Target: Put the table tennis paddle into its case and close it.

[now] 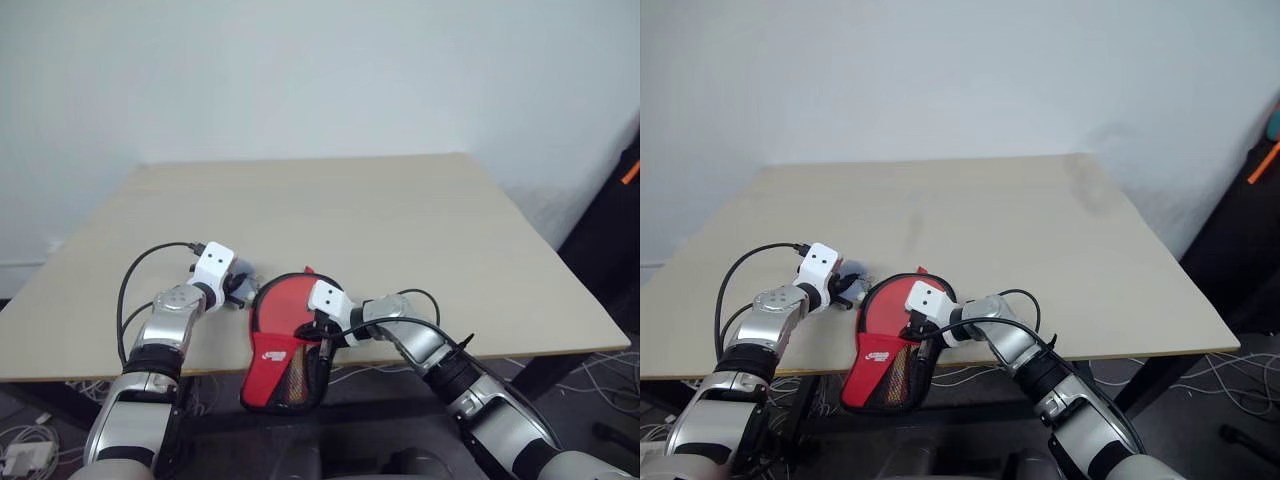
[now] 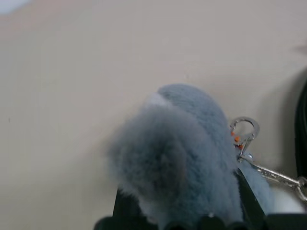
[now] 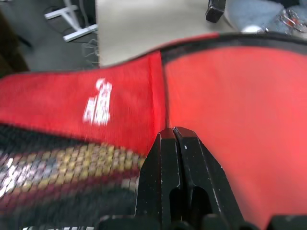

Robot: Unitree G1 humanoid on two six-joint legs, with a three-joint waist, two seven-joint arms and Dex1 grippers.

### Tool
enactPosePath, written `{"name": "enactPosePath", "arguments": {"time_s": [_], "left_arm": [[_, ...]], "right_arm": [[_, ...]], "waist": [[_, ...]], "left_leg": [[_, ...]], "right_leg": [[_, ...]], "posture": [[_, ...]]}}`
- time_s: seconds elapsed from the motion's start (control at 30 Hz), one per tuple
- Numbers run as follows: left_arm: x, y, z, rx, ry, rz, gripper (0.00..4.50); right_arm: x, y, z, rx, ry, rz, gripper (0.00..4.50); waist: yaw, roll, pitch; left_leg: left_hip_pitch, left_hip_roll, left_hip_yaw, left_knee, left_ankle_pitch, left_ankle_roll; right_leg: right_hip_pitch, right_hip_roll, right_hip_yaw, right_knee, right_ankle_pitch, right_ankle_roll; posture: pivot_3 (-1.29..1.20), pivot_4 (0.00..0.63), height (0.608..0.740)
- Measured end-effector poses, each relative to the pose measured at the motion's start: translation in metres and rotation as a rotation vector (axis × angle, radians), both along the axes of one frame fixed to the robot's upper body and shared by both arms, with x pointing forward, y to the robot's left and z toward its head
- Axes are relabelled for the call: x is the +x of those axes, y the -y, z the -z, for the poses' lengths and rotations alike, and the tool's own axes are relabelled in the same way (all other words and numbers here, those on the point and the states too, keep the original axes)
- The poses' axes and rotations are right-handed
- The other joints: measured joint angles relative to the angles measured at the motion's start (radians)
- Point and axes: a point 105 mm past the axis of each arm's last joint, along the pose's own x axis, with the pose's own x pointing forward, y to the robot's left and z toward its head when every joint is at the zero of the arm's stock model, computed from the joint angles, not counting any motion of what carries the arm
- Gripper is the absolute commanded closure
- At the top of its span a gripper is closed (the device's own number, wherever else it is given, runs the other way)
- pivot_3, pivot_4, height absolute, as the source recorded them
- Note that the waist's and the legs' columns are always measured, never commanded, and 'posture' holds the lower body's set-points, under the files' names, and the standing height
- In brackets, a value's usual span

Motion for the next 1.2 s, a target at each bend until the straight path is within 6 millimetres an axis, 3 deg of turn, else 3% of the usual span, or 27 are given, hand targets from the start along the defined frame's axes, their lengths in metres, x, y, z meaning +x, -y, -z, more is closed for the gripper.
{"name": "enactPosePath", "arguments": {"time_s": [0.1, 0.57, 0.8, 0.93, 1.13, 1.2], "left_arm": [[0.004, 0.006, 0.0, 0.011, 0.026, -0.007, 4.05], [0.02, 0.014, -0.004, 0.066, 0.09, -0.037, 4.05], [0.032, 0.031, -0.01, 0.108, 0.121, -0.034, 4.05], [0.04, 0.051, -0.015, 0.082, 0.138, -0.004, 4.05], [0.052, 0.106, -0.037, 0.002, 0.204, 0.157, 4.05], [0.052, 0.115, -0.038, -0.013, 0.199, 0.192, 4.05]], "right_arm": [[0.001, 0.001, 0.0, -0.001, 0.003, 0.004, 4.5], [0.003, 0.0, -0.003, 0.006, 0.011, 0.008, 4.5], [0.005, 0.001, -0.006, 0.006, 0.027, 0.01, 4.5], [0.005, 0.0, -0.007, 0.009, 0.029, 0.008, 4.5], [-0.001, -0.007, -0.01, 0.025, 0.031, -0.027, 4.5], [-0.002, -0.009, -0.012, 0.03, 0.034, -0.039, 4.5]], "waist": [[0.002, 0.0, 0.0], [0.008, -0.003, 0.004], [0.01, -0.004, 0.008], [0.012, -0.007, 0.011], [-0.009, -0.016, 0.018], [-0.021, -0.019, 0.019]], "left_leg": [[-0.005, 0.0, -0.005, -0.001, 0.0, 0.0], [-0.009, 0.001, -0.007, -0.004, 0.0, 0.0], [-0.017, 0.001, -0.01, -0.003, 0.0, 0.0], [-0.019, 0.0, -0.01, -0.002, 0.0, 0.0], [-0.02, 0.0, -0.008, 0.002, 0.0, 0.0], [-0.022, 0.0, -0.004, 0.0, 0.0, 0.001]], "right_leg": [[0.0, 0.002, -0.01, -0.008, 0.002, 0.003], [-0.001, 0.001, -0.017, -0.011, 0.002, 0.004], [-0.003, 0.001, -0.024, -0.012, 0.003, 0.004], [-0.002, 0.0, -0.026, -0.012, 0.003, 0.004], [-0.003, -0.002, -0.026, -0.012, 0.008, 0.013], [-0.005, -0.001, -0.023, -0.013, 0.008, 0.013]], "posture": [[0.0, 0.0, 0.707], [0.0, 0.0, 0.707], [0.0, 0.0, 0.707], [0.0, 0.0, 0.707], [0.0, 0.0, 0.707], [0.0, 0.0, 0.707]]}}
